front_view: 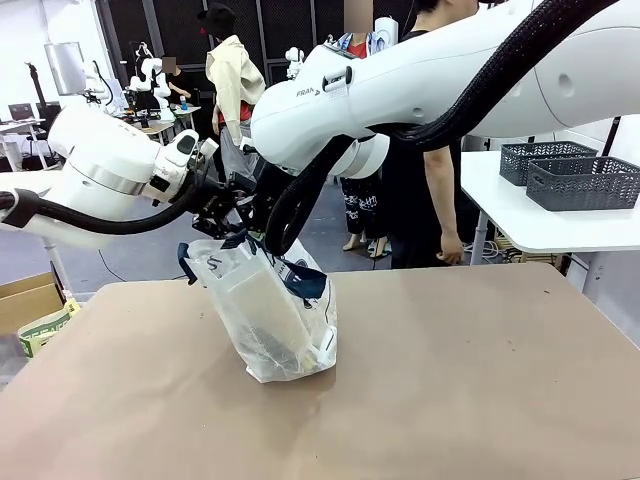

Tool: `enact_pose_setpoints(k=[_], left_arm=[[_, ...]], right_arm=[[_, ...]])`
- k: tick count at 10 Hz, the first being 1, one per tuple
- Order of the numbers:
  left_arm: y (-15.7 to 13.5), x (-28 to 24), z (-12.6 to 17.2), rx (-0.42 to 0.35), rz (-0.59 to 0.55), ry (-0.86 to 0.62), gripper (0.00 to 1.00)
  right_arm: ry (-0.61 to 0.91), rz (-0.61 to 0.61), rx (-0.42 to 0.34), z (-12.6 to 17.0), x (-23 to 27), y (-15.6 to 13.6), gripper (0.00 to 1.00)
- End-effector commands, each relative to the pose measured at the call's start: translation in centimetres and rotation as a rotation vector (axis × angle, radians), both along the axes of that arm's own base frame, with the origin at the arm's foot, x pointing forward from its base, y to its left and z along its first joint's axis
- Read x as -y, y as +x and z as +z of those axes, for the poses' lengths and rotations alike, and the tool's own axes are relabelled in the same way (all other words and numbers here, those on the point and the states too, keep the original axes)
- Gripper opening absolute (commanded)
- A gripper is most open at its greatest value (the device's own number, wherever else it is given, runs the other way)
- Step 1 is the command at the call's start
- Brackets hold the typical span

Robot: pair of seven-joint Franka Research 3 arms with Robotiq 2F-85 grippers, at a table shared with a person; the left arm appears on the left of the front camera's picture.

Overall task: Transfer purchased items from the store into the shopping bag.
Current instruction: Move the Reusable shopping bag to the right side of the table.

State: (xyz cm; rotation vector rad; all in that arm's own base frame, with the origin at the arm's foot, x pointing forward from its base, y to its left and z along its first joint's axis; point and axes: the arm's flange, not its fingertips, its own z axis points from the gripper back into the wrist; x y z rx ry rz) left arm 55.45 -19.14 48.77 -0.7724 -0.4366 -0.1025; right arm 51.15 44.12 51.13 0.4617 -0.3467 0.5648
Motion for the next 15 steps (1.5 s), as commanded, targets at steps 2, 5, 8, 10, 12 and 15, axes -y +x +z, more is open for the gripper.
enact_pose_setpoints(k=[2,5,8,10,12,15], left_arm=[[-0.3,0.1,0.7,0.038,0.001,0.026,0.32],[-0.5,-0.3,1.0,0.048,0.025,0.046,0.0],[-1.0,-0.7,1.5,0.048,0.04,0.082,0.0],[-1.5,-1.0,2.3,0.046,0.04,0.125,0.0],[-1.7,-1.0,3.1,0.042,0.029,0.15,0.0],[-1.7,-0.7,3.6,0.041,0.031,0.155,0.0]], right_arm=[[0.017,0.023,-0.002,0.2,0.0,0.1,0.0],[0.022,0.025,0.004,0.4,0.1,0.0,0.0],[0.032,0.027,0.01,0.7,0.3,0.0,0.0],[0.036,0.025,0.014,0.9,0.4,-0.1,0.0],[0.039,0.025,0.012,1.0,0.5,-0.1,0.0],[0.01,0.03,0.034,0.9,0.9,0.0,0.0]])
